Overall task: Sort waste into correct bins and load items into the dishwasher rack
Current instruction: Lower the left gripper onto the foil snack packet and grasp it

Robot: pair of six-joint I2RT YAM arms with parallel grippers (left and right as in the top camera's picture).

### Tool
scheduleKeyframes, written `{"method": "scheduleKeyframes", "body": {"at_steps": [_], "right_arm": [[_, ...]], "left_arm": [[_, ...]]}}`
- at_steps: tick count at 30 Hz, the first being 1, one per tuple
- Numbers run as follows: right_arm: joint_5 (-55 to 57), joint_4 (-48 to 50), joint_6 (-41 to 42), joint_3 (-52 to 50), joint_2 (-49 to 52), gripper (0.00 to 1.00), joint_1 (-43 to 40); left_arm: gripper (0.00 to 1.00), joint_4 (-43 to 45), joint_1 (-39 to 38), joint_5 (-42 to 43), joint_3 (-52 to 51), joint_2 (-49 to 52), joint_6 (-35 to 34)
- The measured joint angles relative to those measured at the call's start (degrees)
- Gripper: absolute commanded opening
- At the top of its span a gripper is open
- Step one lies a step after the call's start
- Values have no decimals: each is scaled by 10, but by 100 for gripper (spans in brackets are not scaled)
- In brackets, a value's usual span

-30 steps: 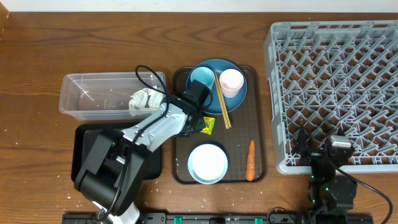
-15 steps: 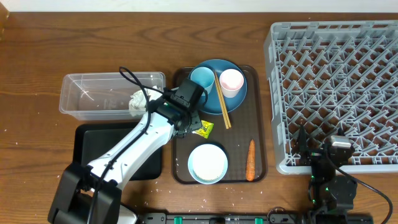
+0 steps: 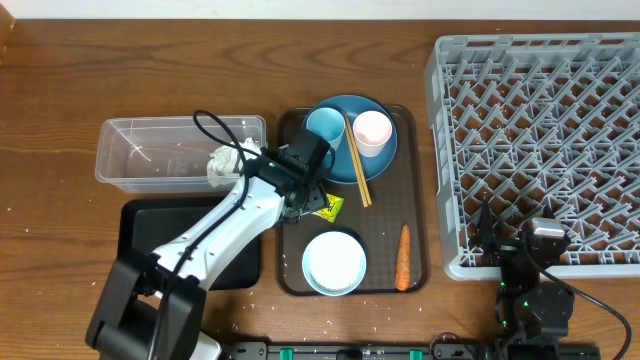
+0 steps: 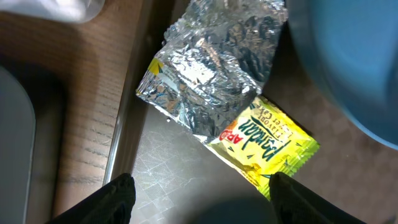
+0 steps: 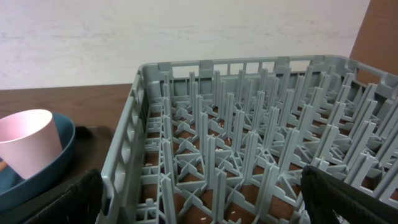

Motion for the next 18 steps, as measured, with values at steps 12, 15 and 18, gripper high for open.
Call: {"method": "scheduleKeyframes", "body": {"at_steps": [12, 15, 18], "right_arm": [[0, 0, 0, 0, 0, 99, 0], [0, 0, 0, 0, 0, 99, 0], [0, 0, 0, 0, 0, 99, 0]], "left_arm": [[72, 63, -12, 0, 0, 69, -36], [72, 84, -22, 0, 0, 86, -37], [68, 86, -24, 0, 0, 95, -38]]}}
